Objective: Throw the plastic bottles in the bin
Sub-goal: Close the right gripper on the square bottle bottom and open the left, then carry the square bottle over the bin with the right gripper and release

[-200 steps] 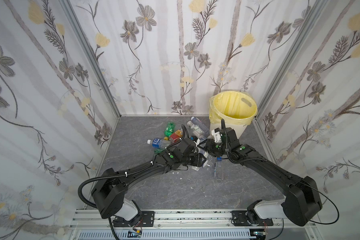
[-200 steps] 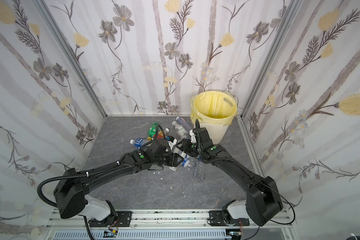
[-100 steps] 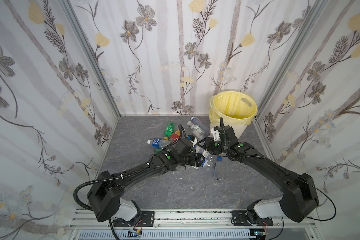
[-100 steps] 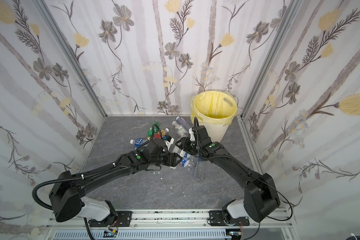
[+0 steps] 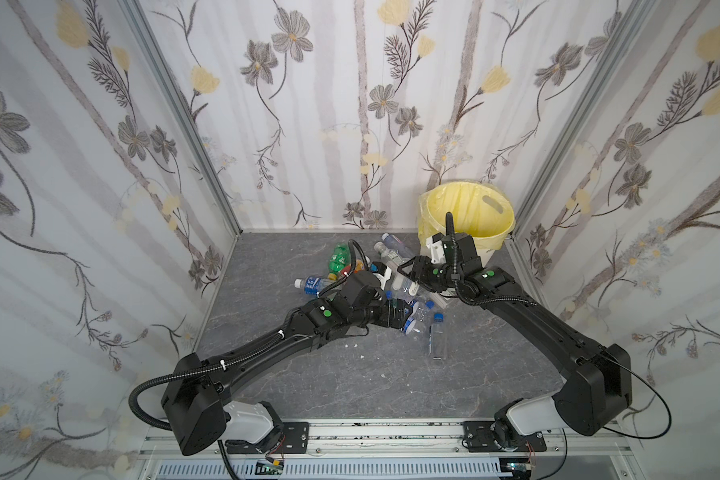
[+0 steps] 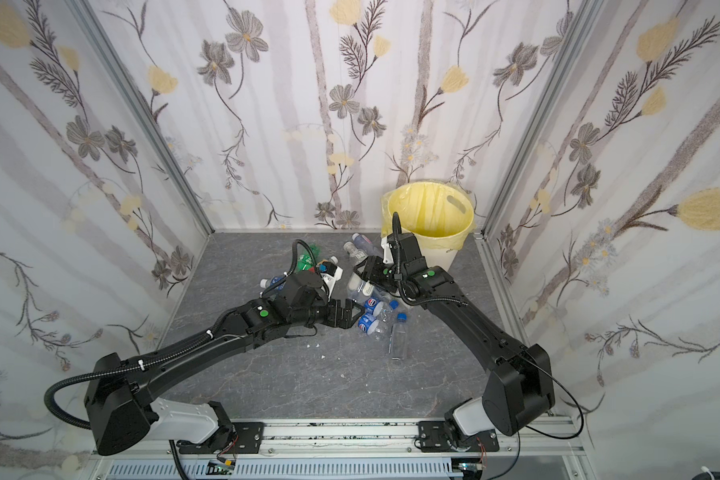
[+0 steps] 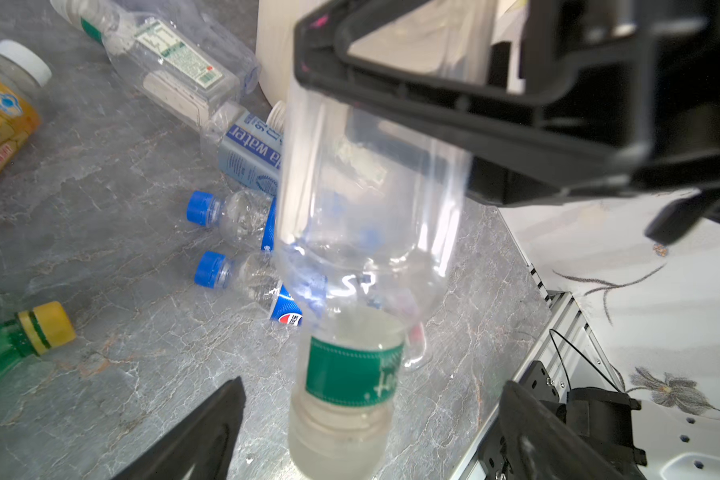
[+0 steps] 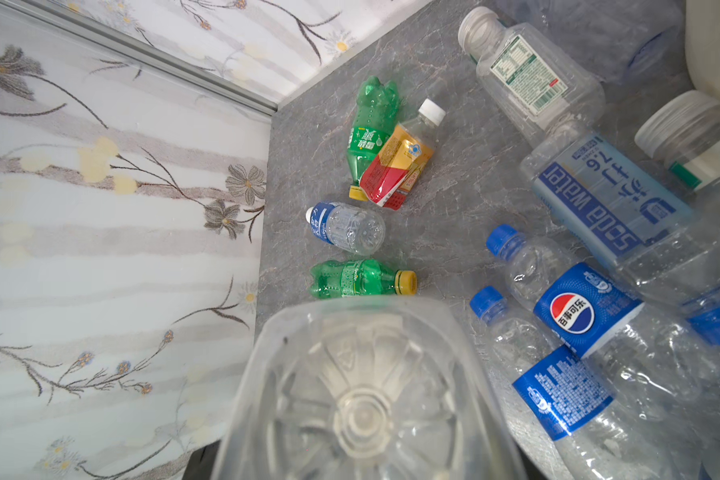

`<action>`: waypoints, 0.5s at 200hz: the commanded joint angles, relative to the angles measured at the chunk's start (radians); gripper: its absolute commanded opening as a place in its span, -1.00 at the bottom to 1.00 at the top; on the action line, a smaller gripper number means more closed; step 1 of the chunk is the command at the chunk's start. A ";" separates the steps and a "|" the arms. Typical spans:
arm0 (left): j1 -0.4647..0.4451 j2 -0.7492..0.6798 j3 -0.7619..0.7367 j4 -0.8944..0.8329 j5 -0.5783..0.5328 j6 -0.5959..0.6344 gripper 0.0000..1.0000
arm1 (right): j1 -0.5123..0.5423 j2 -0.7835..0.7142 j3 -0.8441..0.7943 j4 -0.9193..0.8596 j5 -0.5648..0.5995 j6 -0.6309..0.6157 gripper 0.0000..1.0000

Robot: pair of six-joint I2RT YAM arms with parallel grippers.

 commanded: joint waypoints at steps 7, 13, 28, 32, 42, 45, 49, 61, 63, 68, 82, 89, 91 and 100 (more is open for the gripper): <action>0.002 -0.001 0.064 -0.039 -0.045 0.035 1.00 | -0.037 0.013 0.087 -0.040 0.020 -0.045 -0.06; 0.003 0.005 0.078 -0.044 -0.051 0.042 1.00 | -0.047 0.015 0.110 -0.052 0.021 -0.051 -0.06; 0.002 0.021 0.128 -0.058 -0.057 0.056 1.00 | -0.079 0.020 0.156 -0.074 0.022 -0.064 -0.06; 0.003 0.027 0.143 -0.062 -0.058 0.061 1.00 | -0.087 0.021 0.168 -0.078 0.021 -0.067 -0.05; 0.003 0.044 0.189 -0.071 -0.054 0.071 1.00 | -0.109 0.023 0.197 -0.089 0.020 -0.073 -0.06; 0.002 0.049 0.208 -0.074 -0.053 0.074 1.00 | -0.116 0.023 0.207 -0.094 0.020 -0.074 -0.06; 0.003 0.058 0.225 -0.077 -0.053 0.079 1.00 | -0.124 0.023 0.221 -0.100 0.020 -0.077 -0.05; 0.002 0.086 0.285 -0.089 -0.055 0.092 1.00 | -0.152 0.025 0.266 -0.117 0.022 -0.088 -0.06; 0.003 0.091 0.293 -0.092 -0.055 0.094 1.00 | -0.156 0.027 0.273 -0.120 0.023 -0.089 -0.06; 0.002 0.103 0.324 -0.096 -0.055 0.099 1.00 | -0.168 0.026 0.292 -0.126 0.024 -0.093 -0.05; 0.003 0.145 0.402 -0.107 -0.055 0.114 1.00 | -0.201 0.028 0.349 -0.141 0.024 -0.099 -0.05; 0.003 0.166 0.442 -0.111 -0.052 0.120 1.00 | -0.218 0.029 0.377 -0.148 0.024 -0.101 -0.06; 0.003 0.174 0.455 -0.113 -0.052 0.122 1.00 | -0.224 0.029 0.385 -0.150 0.024 -0.102 -0.05; 0.003 0.202 0.510 -0.119 -0.050 0.132 1.00 | -0.245 0.031 0.423 -0.157 0.024 -0.102 -0.05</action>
